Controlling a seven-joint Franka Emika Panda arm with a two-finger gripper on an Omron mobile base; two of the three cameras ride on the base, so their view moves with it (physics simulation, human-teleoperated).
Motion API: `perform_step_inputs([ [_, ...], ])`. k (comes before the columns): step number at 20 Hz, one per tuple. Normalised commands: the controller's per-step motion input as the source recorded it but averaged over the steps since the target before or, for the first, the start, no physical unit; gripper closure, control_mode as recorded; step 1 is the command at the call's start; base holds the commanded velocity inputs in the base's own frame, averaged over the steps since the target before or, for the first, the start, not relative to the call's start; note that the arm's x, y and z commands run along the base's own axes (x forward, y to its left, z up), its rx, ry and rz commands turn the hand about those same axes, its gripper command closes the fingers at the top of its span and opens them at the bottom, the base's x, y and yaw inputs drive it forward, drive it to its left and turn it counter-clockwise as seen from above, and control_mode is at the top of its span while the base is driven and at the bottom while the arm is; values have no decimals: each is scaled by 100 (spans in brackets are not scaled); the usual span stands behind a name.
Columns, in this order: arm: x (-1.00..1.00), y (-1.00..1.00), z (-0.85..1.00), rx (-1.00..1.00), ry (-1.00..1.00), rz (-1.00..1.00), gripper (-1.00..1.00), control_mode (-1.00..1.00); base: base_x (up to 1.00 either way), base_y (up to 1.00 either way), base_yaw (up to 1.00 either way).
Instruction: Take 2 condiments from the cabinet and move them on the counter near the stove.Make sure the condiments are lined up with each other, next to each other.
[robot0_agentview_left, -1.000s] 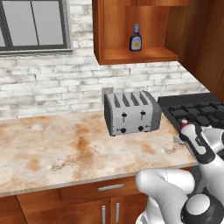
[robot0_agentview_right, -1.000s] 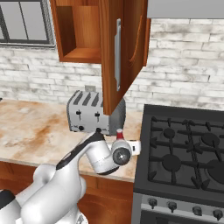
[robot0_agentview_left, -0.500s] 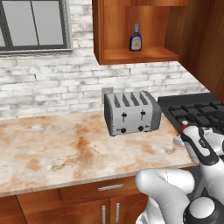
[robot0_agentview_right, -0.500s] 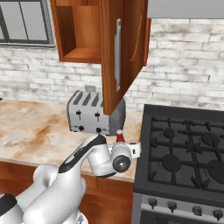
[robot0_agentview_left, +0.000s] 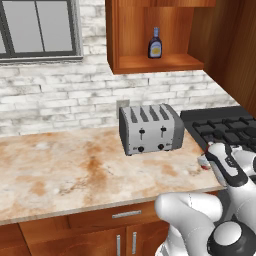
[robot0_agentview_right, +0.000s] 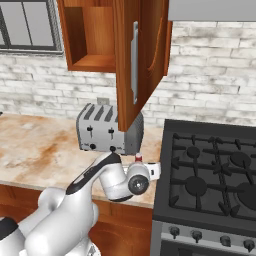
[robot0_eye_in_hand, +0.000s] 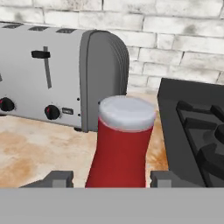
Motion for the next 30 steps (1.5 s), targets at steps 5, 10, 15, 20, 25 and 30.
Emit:
perform_step_inputs([
  [5, 0, 0, 0, 0, 0, 0, -100, -100, 0, 0, 0],
  [10, 0, 0, 0, 0, 0, 0, -100, -100, 0, 0, 0],
  [15, -2, 0, 0, 0, 0, 0, -100, -100, 0, 0, 0],
  [20, -27, 0, 16, 0, 0, 0, -100, -100, 0, 0, 0],
  [25, -51, 1, 32, 0, 0, 2, -100, -100, 0, 0, 0],
  [30, -57, 17, 48, 0, 0, 4, -100, -100, 0, 0, 0],
])
